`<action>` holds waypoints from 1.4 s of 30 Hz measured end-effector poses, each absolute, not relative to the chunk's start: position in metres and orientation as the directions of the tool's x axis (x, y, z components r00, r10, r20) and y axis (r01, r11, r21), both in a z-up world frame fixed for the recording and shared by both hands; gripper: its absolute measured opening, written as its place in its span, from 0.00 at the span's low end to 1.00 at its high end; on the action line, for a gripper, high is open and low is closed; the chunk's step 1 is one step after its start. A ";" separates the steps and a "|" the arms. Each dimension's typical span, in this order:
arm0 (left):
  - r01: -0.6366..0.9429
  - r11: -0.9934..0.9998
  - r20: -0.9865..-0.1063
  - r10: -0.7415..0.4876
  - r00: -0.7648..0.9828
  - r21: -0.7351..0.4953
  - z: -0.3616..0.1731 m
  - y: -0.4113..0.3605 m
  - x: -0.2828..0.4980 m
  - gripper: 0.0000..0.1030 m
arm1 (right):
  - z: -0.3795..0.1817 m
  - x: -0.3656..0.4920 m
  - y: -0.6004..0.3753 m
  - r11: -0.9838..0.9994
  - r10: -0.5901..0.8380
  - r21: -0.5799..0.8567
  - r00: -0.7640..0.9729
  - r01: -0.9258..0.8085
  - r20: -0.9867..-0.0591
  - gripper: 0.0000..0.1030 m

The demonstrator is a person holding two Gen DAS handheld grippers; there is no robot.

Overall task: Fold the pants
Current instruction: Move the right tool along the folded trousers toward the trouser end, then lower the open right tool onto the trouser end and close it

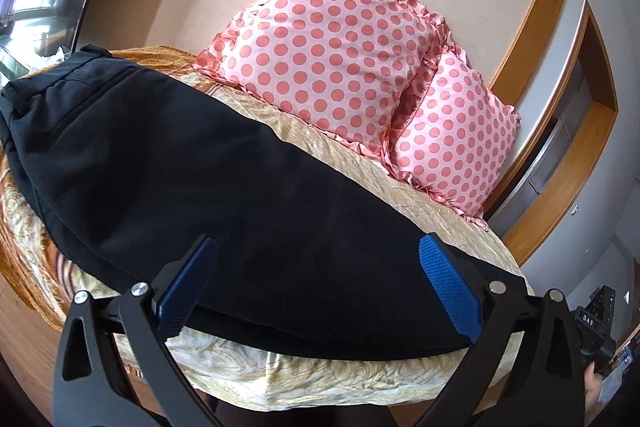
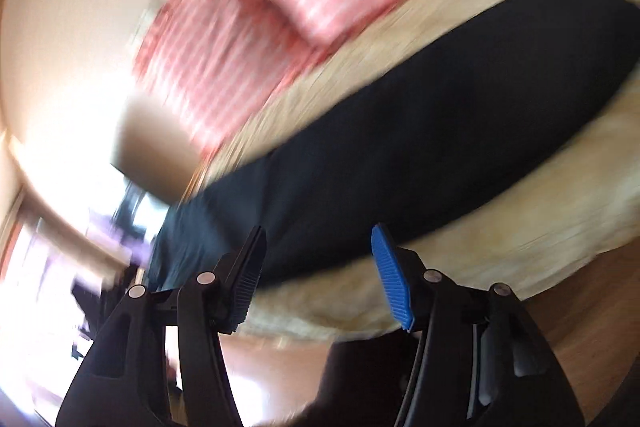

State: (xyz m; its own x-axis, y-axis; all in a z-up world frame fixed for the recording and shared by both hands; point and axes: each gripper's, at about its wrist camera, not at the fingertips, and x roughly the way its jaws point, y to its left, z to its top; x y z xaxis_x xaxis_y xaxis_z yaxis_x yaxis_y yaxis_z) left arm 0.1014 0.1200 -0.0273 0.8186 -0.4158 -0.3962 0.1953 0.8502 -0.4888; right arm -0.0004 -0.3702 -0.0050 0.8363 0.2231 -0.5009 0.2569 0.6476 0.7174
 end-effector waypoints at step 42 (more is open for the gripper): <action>0.215 0.851 -0.448 -0.448 0.774 -0.480 -0.042 0.092 0.124 0.98 | -0.057 -0.020 -0.545 0.230 -0.026 0.800 0.825 0.555 -0.565 0.50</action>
